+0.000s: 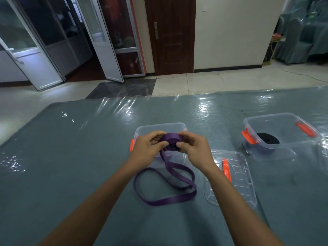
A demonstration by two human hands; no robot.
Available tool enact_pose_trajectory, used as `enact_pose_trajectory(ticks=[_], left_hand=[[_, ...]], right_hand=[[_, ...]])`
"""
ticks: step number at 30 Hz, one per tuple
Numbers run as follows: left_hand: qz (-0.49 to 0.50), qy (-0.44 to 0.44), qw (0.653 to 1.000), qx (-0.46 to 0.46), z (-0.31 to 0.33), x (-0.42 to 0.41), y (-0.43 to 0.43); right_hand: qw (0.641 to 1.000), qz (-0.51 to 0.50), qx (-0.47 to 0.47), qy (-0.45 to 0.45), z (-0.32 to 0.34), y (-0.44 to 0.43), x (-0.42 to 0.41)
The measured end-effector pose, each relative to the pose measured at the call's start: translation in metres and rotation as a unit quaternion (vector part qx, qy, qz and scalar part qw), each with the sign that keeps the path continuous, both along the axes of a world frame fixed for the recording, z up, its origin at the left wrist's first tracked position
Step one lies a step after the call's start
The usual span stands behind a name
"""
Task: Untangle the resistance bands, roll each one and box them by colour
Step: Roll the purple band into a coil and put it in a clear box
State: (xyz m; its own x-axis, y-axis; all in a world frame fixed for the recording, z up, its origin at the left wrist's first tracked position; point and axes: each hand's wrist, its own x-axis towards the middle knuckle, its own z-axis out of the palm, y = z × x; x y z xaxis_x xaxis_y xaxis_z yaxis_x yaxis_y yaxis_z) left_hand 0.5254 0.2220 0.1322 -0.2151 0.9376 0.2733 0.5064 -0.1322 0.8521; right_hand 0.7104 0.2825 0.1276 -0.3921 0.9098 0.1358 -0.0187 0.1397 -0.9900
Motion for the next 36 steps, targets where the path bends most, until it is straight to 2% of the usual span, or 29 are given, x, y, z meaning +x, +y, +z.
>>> enact_pose_trajectory(ticks=[5,8,10,12,14,15,16,18,21,24,26,28,31,33,34,36], left_hand=[[0.022,-0.118,0.993,0.019,-0.005,0.01,0.0],[0.027,-0.119,0.992,0.013,-0.004,0.009,0.001],[0.003,-0.064,0.998,0.006,-0.002,0.004,-0.001],[-0.029,0.043,0.999,0.012,0.001,-0.003,-0.001],[-0.071,0.159,0.984,0.022,0.005,-0.008,0.002],[-0.086,0.18,0.98,0.023,0.007,-0.009,0.003],[-0.089,0.171,0.981,0.024,0.008,-0.008,0.004],[-0.064,0.106,0.992,0.028,0.011,-0.002,0.003],[-0.009,-0.035,0.999,0.033,0.008,0.009,-0.001],[0.014,-0.146,0.989,0.034,0.006,0.015,-0.002],[0.016,-0.153,0.988,0.029,0.007,0.017,-0.001],[0.014,-0.122,0.992,0.021,0.01,0.016,-0.001],[-0.003,-0.032,0.999,0.013,0.013,0.007,-0.002],[-0.027,0.019,0.999,0.023,0.013,0.004,-0.003],[-0.037,0.02,0.999,0.029,0.014,0.004,-0.003],[-0.048,-0.022,0.998,0.03,0.015,0.007,-0.005]], right_hand=[[0.976,-0.015,-0.13,0.172,-0.001,-0.009,-0.009],[0.962,0.0,-0.177,0.207,-0.005,-0.014,-0.013],[0.984,-0.006,-0.109,0.137,-0.006,-0.014,-0.01],[0.998,-0.02,0.058,-0.01,-0.003,-0.01,-0.003],[0.974,-0.009,0.192,-0.124,0.003,-0.007,0.001],[0.963,-0.002,0.223,-0.149,0.004,-0.005,0.002],[0.96,-0.003,0.232,-0.156,0.006,-0.005,0.003],[0.973,-0.022,0.192,-0.125,0.009,-0.005,0.003],[0.997,-0.045,0.064,-0.008,0.009,-0.008,0.003],[0.993,-0.055,-0.047,0.093,0.007,-0.013,-0.002],[0.984,-0.064,-0.095,0.136,0.004,-0.019,-0.005],[0.983,-0.069,-0.095,0.138,0.001,-0.023,-0.007],[0.999,-0.032,0.021,0.02,-0.003,-0.021,-0.001],[0.992,-0.005,0.102,-0.072,0.001,-0.018,0.002],[0.991,0.0,0.108,-0.079,0.004,-0.016,0.003],[0.996,-0.004,0.078,-0.035,0.009,-0.013,0.005]])
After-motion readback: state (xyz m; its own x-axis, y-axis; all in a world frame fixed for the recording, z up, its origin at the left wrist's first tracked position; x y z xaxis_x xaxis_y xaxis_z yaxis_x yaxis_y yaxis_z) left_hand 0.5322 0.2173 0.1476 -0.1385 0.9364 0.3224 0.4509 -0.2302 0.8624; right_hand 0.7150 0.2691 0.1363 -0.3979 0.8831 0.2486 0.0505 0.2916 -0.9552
